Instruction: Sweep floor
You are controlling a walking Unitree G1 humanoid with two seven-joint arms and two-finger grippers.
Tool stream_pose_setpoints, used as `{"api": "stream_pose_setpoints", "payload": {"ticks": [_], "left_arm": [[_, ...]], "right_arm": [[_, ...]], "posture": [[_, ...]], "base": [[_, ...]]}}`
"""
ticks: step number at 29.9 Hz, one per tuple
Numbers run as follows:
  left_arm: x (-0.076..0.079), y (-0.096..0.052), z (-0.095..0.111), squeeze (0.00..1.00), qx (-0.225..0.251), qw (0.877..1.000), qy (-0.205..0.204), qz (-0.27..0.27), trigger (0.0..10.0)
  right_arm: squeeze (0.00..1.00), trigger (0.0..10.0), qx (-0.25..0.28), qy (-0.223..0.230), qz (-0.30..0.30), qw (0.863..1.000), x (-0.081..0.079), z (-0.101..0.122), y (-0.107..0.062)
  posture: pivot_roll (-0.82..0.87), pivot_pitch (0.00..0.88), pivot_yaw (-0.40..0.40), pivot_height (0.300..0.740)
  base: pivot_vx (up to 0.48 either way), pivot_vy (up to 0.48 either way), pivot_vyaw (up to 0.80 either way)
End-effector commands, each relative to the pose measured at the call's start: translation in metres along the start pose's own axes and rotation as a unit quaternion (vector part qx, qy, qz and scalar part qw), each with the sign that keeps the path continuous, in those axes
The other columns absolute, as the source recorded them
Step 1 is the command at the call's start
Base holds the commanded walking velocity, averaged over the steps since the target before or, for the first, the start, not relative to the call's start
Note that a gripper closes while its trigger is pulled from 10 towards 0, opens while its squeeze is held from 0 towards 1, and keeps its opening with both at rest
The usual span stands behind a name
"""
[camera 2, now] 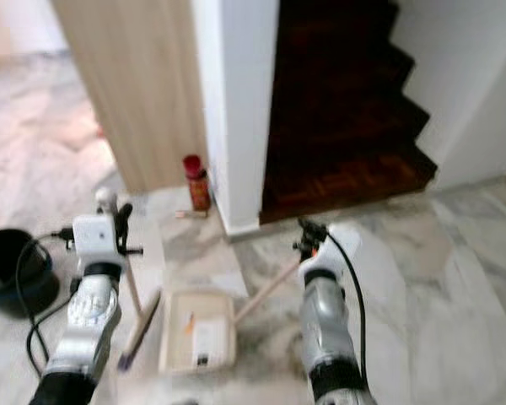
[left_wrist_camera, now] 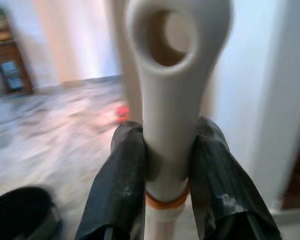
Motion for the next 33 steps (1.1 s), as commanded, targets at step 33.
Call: {"api": "stream_pose_setpoints", "payload": {"ticks": [33], "left_arm": [[-0.0004, 0.0020, 0.0073, 0.00, 0.009, 1.000, -0.013, 0.013, 10.0]], "right_arm": [[0.00, 10.0, 0.004, 0.009, 0.001, 1.000, -0.0018, 0.0048, 0.0021]], "posture": [[0.10, 0.000, -0.025, 0.740]], "base": [[0.000, 0.079, 0.39]]}}
Point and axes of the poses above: a point about 5 cm out from each wrist's last joint towards the gripper, its own y axis pointing out of the wrist towards the gripper, its own z axis along the axis of the wrist's last joint, x = y × z, the point moved 2 cm from there along y, pointing out of the wrist towards the gripper, and after that the axes turned 10 degrees about y, right-handed, at the moved point
